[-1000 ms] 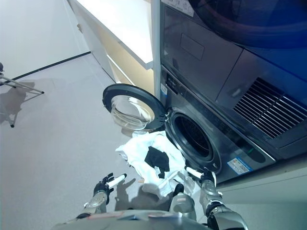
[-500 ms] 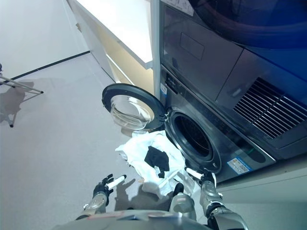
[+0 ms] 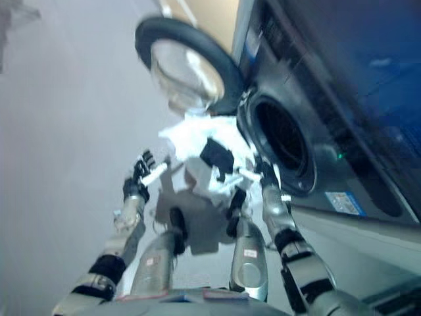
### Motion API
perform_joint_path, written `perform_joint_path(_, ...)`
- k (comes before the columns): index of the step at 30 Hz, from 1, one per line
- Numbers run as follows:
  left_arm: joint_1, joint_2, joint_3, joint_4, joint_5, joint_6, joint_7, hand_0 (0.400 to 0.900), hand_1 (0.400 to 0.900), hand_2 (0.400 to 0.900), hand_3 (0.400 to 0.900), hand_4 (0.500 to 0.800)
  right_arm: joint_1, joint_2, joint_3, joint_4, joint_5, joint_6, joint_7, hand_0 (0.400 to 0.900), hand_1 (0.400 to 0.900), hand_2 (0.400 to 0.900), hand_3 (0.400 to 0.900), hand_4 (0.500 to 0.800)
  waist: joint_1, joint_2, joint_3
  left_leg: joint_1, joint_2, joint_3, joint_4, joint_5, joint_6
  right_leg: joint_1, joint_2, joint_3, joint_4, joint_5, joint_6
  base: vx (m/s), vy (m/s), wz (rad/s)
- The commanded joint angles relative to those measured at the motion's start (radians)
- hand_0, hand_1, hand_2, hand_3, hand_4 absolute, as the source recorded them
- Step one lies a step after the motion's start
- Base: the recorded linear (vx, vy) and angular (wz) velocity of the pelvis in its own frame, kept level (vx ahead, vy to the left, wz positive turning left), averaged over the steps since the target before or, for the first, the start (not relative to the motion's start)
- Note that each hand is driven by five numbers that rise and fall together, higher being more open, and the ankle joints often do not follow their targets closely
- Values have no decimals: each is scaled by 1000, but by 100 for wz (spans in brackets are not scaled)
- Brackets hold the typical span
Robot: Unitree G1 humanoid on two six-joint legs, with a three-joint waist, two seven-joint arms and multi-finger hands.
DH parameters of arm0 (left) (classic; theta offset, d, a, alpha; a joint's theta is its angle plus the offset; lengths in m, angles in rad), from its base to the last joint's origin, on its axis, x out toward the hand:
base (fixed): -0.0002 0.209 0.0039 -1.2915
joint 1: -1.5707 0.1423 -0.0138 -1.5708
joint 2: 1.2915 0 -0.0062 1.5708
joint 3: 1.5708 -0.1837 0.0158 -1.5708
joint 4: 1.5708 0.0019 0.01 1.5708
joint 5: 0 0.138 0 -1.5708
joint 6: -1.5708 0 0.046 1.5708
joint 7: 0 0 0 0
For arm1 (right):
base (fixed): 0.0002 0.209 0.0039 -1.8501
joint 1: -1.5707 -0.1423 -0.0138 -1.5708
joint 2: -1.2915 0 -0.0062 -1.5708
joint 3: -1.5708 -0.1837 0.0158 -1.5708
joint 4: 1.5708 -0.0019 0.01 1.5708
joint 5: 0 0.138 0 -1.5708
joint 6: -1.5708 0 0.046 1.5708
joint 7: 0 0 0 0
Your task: Put the clothes in the basket into the washing machine.
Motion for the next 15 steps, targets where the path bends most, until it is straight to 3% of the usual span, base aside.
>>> perform_joint_path(1,-48,53,-29,-225,38,-112,61,900,900,900,900,800,-193,-62,49,-45,-54,-65,-49,900,900,900,900,800,62,10,77,37,-10,-35,-122,-12,17,-219,-97,10,201,-34,99,-173,-84,38)
perform_joint_path(5,-164,105,-53,-365,118,-133,112,900,900,900,900,800,-420,-209,103,53,-151,-49,-100,900,900,900,900,800,113,16,118,-193,-35,-77,-20,-23,29,-394,-132,-4,292,-52,99,-193,-88,45)
perform_joint_path(10,-277,145,-85,-458,184,-157,175,900,900,900,900,800,-640,-374,194,186,-312,-11,-210,900,900,900,900,800,157,45,118,-443,-70,-129,82,-39,43,-606,-182,-32,420,-84,97,-92,-73,46)
perform_joint_path(15,-342,158,-122,-537,204,-180,234,900,900,900,900,800,-773,-481,267,289,-408,16,-314,900,900,900,900,800,181,81,118,-647,-94,-158,210,-68,52,-792,-247,-24,567,-138,71,-46,-8,23)
